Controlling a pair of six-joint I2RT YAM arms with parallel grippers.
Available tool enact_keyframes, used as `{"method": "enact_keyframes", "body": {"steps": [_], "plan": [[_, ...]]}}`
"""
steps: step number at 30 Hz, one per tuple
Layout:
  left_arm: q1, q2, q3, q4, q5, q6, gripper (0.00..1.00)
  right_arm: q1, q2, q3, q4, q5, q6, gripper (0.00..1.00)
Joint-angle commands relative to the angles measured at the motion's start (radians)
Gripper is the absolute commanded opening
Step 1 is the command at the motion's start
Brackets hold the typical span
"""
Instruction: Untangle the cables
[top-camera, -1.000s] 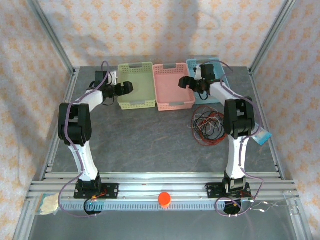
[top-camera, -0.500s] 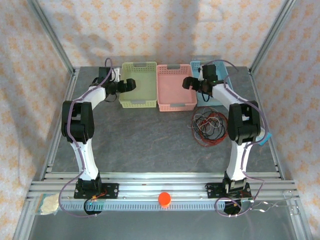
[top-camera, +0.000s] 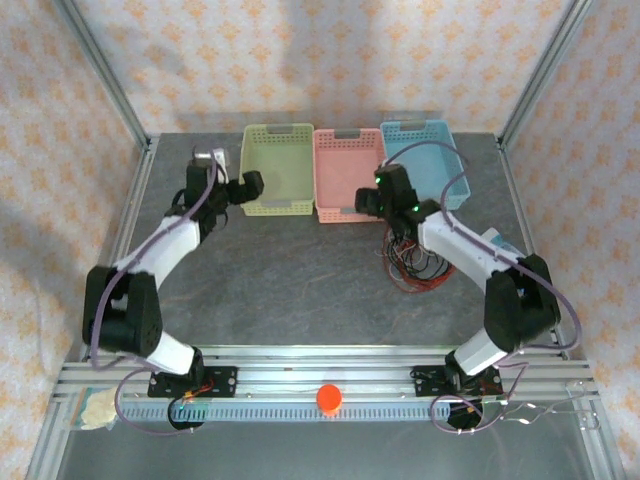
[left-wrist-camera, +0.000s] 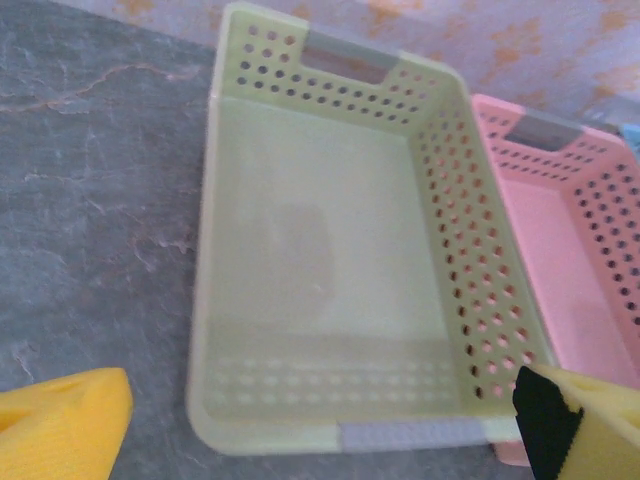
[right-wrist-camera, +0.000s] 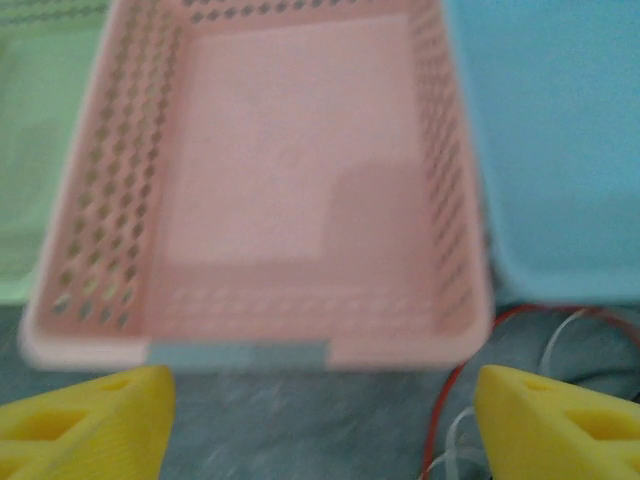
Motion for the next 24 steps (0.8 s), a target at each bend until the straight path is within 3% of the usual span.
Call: {"method": "enact_keyframes", "body": {"steps": [1,4,9,24], "plan": [[-0.058,-0.095,-0.139,0.092,-0.123,-0.078,0.99,0.079,-0.052,-0.083,0.006,0.105,0.093,0.76],[-0.104,-0.174,-0.249,0.158,-0.145,-0.149,0.99,0.146,-0.066,-0.148,0.035,0.139,0.141,0.72],[-0.138,-0.205,-0.332,0.249,-0.130,-0.194,0.99,0.149,-0.002,-0.212,0.145,0.112,0.182,0.68],[-0.138,-0.173,-0.295,0.221,-0.108,-0.180,0.99,0.100,0.253,-0.002,0.214,0.122,0.142,0.69]]}}
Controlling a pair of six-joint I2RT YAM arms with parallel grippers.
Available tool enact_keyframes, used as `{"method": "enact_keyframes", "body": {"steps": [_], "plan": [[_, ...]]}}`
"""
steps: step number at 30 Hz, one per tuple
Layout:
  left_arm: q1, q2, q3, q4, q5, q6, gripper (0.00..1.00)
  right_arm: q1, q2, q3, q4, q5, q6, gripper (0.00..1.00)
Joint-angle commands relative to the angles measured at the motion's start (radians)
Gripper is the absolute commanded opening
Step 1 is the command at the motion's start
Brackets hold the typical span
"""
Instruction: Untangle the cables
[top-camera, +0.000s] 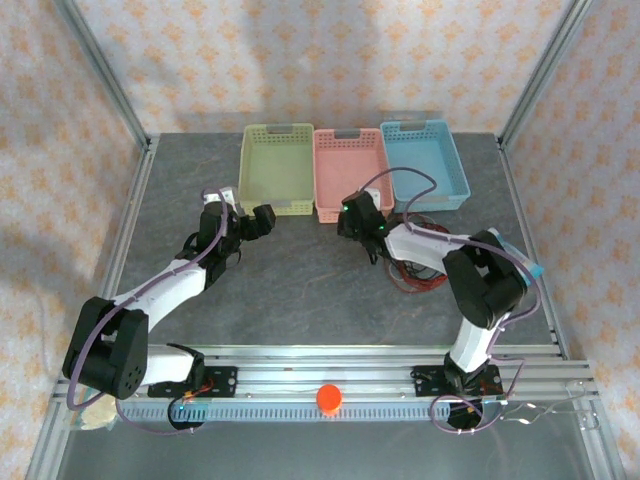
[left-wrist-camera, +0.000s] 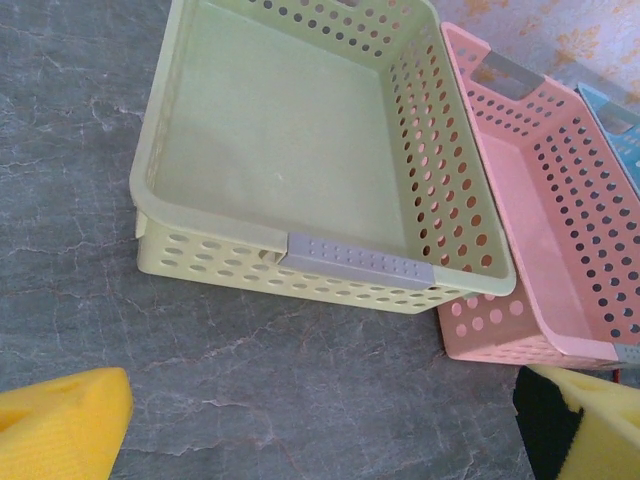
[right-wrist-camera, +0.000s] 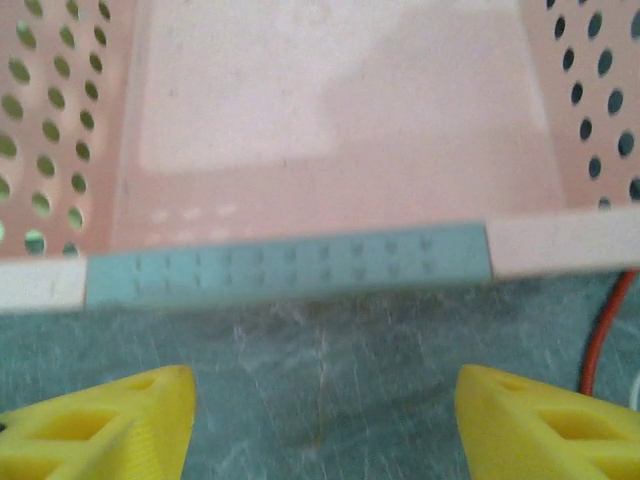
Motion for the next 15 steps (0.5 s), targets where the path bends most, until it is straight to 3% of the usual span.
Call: {"method": "enact_keyframes", "body": {"steps": [1,15], "plan": [[-0.001,-0.005,0.027,0.031,-0.002,-0.014,0.99,-0.007,0.030,0.058,0.034,0.033,-0.010,0.70],[-0.012,-0.027,0.011,0.013,0.005,0.000,0.99,-0.028,0.077,0.124,0.018,0.011,-0.032,0.71]]}}
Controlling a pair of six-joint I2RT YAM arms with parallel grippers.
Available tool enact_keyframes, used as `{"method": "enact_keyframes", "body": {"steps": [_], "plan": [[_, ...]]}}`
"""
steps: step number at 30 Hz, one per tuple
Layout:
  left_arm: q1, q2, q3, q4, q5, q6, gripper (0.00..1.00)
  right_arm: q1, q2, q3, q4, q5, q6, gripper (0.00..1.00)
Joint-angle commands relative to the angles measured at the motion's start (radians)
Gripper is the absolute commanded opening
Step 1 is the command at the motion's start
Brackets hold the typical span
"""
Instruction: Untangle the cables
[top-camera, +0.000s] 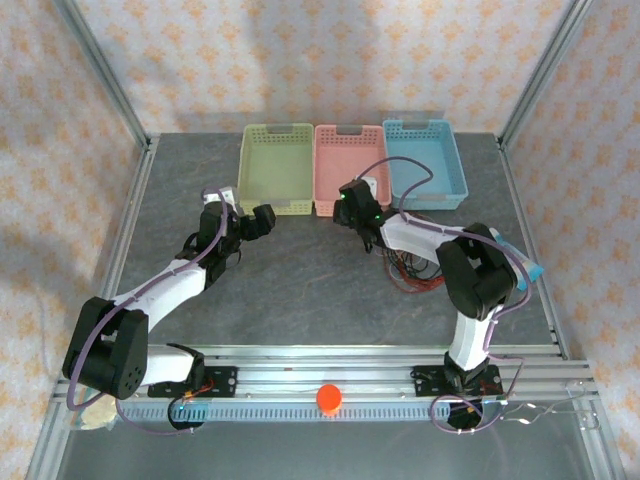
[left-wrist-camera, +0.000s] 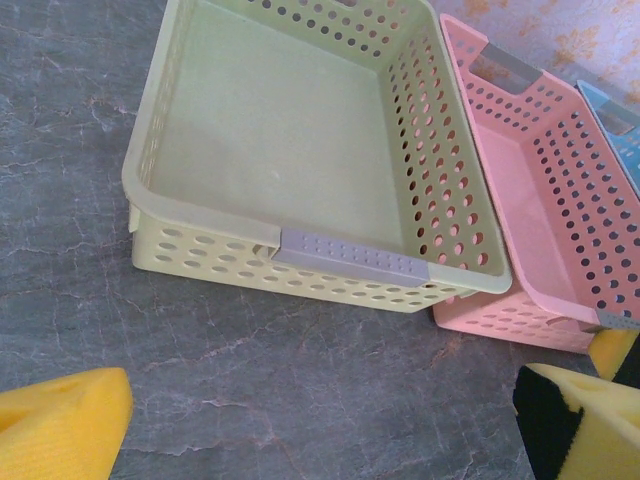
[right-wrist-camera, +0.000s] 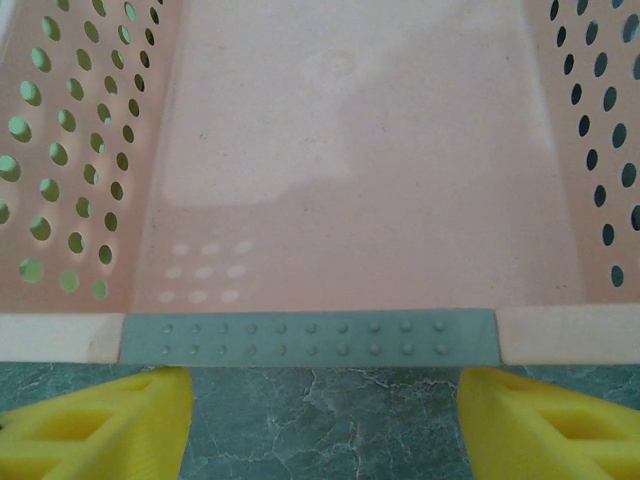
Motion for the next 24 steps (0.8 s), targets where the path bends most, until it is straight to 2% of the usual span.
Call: {"method": "enact_keyframes", "body": {"steps": [1,6,11,14,18,24], "plan": [[-0.021,-0.026,0.017,0.008,0.004,0.007,0.99,-0.007,-0.003,0.015,0.015,-0.003,-0.022,0.71],[-0.122,-0.031,0.047,-0.024,-0.055,0.032,0.99,0.012,-0.166,-0.116,0.082,-0.036,-0.057,0.73],[-0.270,-0.029,0.055,0.000,-0.144,0.027,0.99,-0.005,-0.387,-0.343,0.125,0.007,0.028,0.71],[-0.359,0.004,0.051,0.065,-0.177,-0.001,0.99,-0.063,-0.499,-0.454,0.102,0.044,0.116,0.67],[-0.467,0.101,0.078,0.150,-0.188,-0.027,0.99,-0.172,-0.568,-0.553,0.052,0.017,0.171,0.65],[-0.580,0.271,0.149,0.265,-0.158,-0.045,0.99,-0.321,-0.538,-0.599,0.097,-0.140,0.133,0.65]]}}
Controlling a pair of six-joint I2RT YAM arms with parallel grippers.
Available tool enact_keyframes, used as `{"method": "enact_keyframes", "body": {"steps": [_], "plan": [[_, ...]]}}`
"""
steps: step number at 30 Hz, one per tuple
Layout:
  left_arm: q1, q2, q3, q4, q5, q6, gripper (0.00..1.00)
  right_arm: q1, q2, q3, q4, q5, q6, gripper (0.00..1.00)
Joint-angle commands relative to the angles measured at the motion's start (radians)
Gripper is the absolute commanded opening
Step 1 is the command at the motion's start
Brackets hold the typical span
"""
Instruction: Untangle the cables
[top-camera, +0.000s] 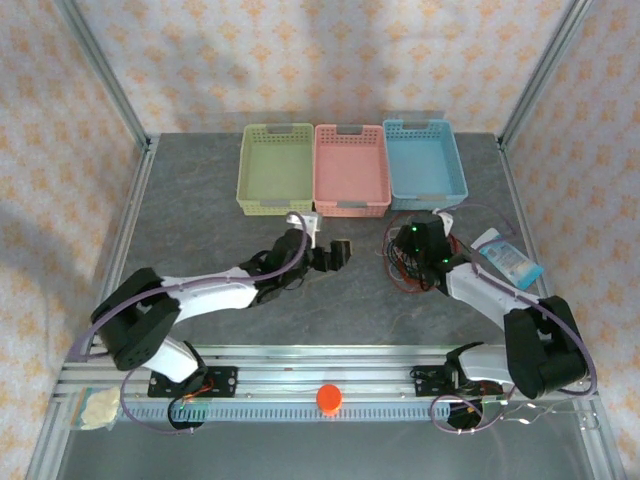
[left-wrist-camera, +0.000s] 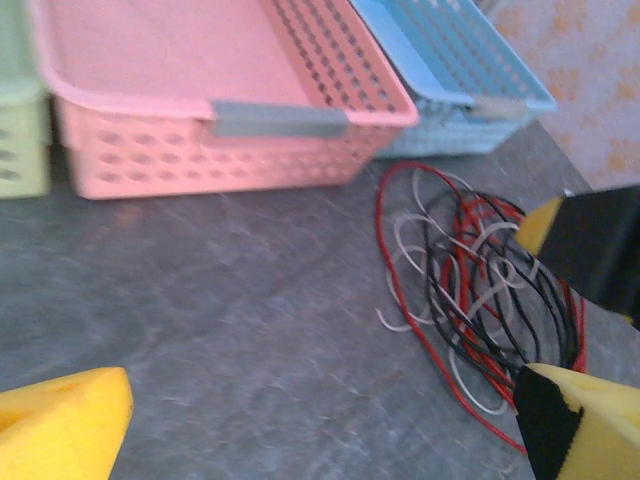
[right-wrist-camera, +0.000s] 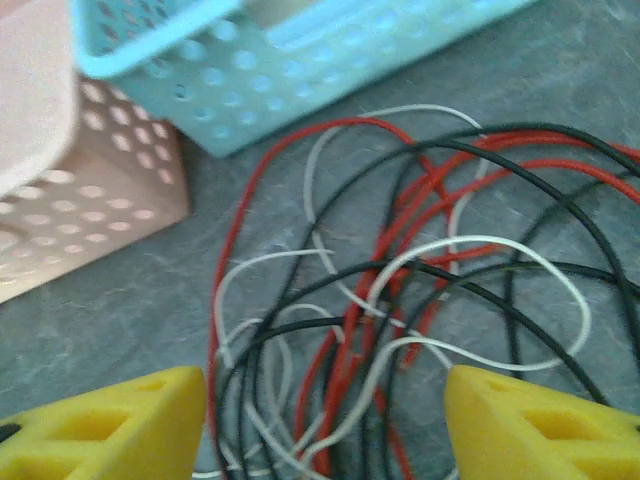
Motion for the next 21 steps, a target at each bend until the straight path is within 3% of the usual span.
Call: {"method": "enact_keyframes", "body": {"steps": [1,7,21], "plan": [[-0.036,0.056,0.047,0.127,0.002,-0.027,0.99,-0.057,0.026,-0.008,0.034,-0.093,-0.014,0.66],[-0.050,0.107,0.053,0.197,0.037,-0.065,0.99,-0.123,0.108,0.027,0.079,-0.126,-0.064,0.75],[-0.050,0.079,0.051,0.096,-0.009,-0.021,0.99,-0.121,0.237,0.077,0.052,-0.207,-0.133,0.71]]}}
